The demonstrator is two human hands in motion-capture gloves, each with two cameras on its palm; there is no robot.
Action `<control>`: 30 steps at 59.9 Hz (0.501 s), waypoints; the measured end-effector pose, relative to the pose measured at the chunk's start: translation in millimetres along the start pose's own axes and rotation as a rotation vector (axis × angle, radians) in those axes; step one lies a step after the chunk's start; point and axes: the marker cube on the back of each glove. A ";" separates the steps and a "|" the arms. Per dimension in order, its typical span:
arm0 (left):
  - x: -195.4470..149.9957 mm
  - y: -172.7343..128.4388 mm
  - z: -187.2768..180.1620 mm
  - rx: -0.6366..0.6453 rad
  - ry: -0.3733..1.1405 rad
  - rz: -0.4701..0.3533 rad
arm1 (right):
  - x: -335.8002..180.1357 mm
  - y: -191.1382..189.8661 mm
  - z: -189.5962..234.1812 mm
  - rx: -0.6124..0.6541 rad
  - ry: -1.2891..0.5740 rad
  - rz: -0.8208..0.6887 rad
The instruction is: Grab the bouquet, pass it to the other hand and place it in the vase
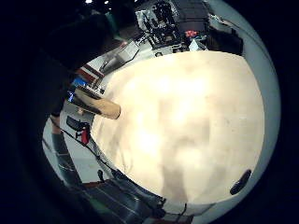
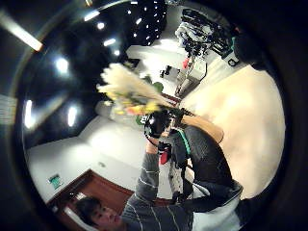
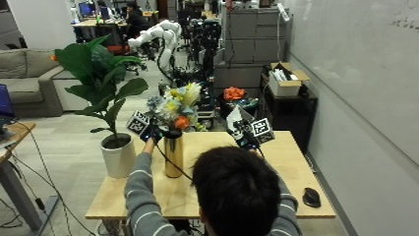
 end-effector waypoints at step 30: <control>-102.6 57.7 -10.7 0.123 -0.069 -0.170 | 44.8 53.5 -31.0 0.035 -0.010 0.126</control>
